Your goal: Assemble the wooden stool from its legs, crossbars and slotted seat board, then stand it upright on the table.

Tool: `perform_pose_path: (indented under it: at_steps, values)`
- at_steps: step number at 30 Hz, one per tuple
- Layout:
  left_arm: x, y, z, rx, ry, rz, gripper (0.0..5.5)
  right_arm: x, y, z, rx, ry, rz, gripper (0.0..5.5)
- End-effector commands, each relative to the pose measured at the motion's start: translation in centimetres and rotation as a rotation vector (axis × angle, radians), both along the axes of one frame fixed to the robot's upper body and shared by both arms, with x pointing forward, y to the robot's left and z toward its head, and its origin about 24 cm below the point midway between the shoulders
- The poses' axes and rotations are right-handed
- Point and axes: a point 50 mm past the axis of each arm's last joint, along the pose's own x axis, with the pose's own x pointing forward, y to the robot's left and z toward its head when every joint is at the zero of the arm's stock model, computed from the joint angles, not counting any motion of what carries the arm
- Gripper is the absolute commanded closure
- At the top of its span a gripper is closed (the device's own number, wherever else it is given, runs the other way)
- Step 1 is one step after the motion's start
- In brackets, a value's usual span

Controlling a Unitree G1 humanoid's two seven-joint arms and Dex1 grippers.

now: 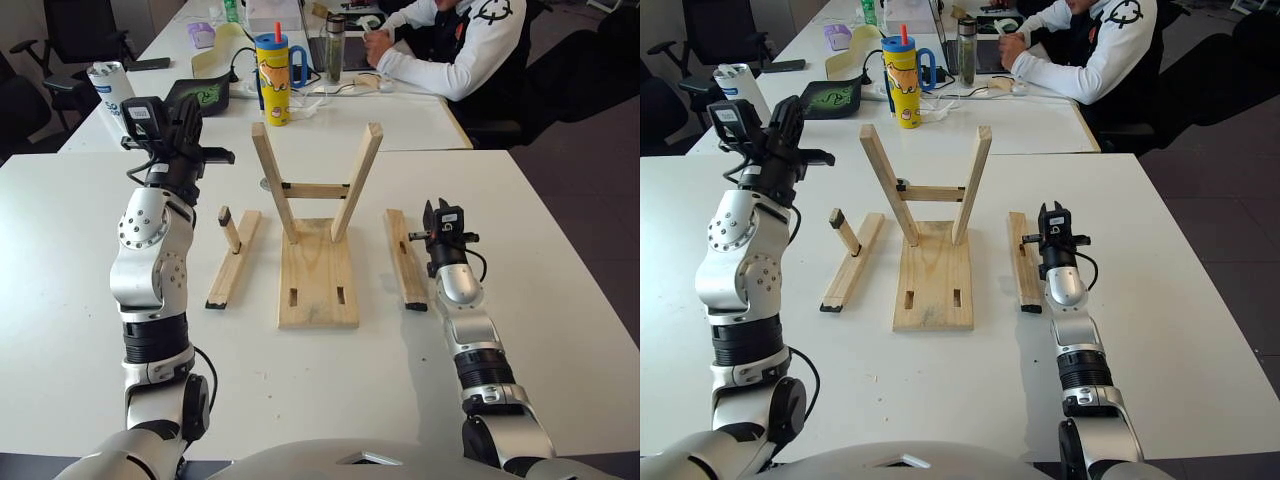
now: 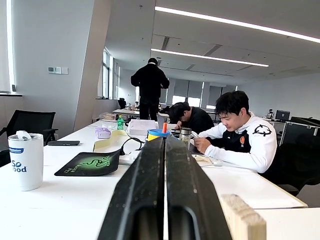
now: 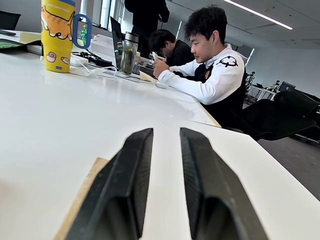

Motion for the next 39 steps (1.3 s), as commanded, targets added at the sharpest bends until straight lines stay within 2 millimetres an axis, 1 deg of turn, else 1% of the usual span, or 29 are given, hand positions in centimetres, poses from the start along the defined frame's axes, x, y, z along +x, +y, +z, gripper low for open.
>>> perform_pose_path:
  at_steps: [1,3,5,6,8,9,11,14,15,16,17,18,20,25,28,31,33,35,36,37,38,39]
  values:
    - [-0.1,-0.2,2.5,-0.037,-0.060,-0.020,5.47,0.2,0.2,0.4,-0.007,-0.019,0.011,4.50]
    - [-0.3,-0.2,3.5,-0.039,-0.087,-0.024,5.47,0.2,0.2,0.4,-0.008,-0.022,0.012,4.50]
    - [-0.3,-0.1,3.7,-0.038,-0.089,-0.028,5.47,0.3,0.2,0.5,-0.009,-0.024,0.012,4.50]
    - [-0.2,0.0,3.4,-0.041,-0.077,-0.029,5.47,0.3,0.2,0.5,-0.008,-0.024,0.013,4.50]
    - [0.2,0.2,1.7,-0.030,-0.022,-0.016,5.47,0.3,0.3,0.5,-0.008,-0.024,0.013,4.50]
    - [0.5,0.3,0.3,-0.025,0.029,-0.004,5.47,0.3,0.3,0.5,-0.008,-0.025,0.013,4.50]
    - [1.0,0.0,-3.4,-0.048,0.159,-0.012,5.47,0.4,0.3,0.5,-0.005,-0.026,0.011,4.50]
    - [1.1,-0.6,-10.3,0.068,0.381,0.000,5.47,0.4,0.5,0.7,0.002,-0.037,0.011,4.50]
    - [1.0,-0.6,-12.1,0.078,0.430,0.011,5.47,0.4,0.6,0.8,0.007,-0.041,0.010,4.50]
    - [0.9,-0.7,-13.4,0.074,0.461,0.011,5.47,0.5,0.6,1.0,0.010,-0.045,0.010,4.50]
    - [0.9,-0.7,-14.2,0.068,0.476,0.013,5.47,0.6,0.7,1.0,0.012,-0.047,0.012,4.50]
    - [0.9,-0.7,-14.6,0.073,0.474,0.015,5.47,0.6,0.8,1.1,0.013,-0.048,0.014,4.50]
    - [1.2,-0.8,-14.2,0.075,0.431,0.001,5.47,0.6,0.9,1.0,0.012,-0.048,0.021,4.50]
    - [1.8,-0.9,-11.5,0.074,0.283,-0.020,5.47,0.5,0.7,0.9,0.007,-0.043,0.019,4.50]
    - [1.9,-1.0,-9.1,0.058,0.183,-0.022,5.47,0.6,0.7,0.9,0.006,-0.042,0.019,4.50]
    - [1.8,-0.5,-5.5,0.033,0.036,-0.008,5.47,0.5,0.7,0.7,0.007,-0.039,0.019,4.50]
    - [1.5,0.3,-3.4,-0.013,-0.039,0.026,5.47,0.4,0.8,0.6,0.007,-0.036,0.019,4.50]
    - [1.0,1.5,-1.6,-0.043,-0.116,0.074,5.47,0.3,0.8,0.5,0.008,-0.033,0.018,4.50]
    - [0.6,2.4,-0.8,-0.054,-0.151,0.109,5.47,0.2,0.8,0.4,0.009,-0.032,0.017,4.50]
    - [0.2,3.2,-0.4,-0.055,-0.168,0.136,5.47,0.2,0.9,0.4,0.010,-0.032,0.018,4.50]
    - [0.1,4.1,-0.7,-0.045,-0.137,0.152,5.47,0.1,0.8,0.4,0.011,-0.031,0.016,4.50]
    - [0.0,4.9,-1.5,-0.033,-0.079,0.160,5.47,0.0,0.8,0.4,0.012,-0.030,0.015,4.50]
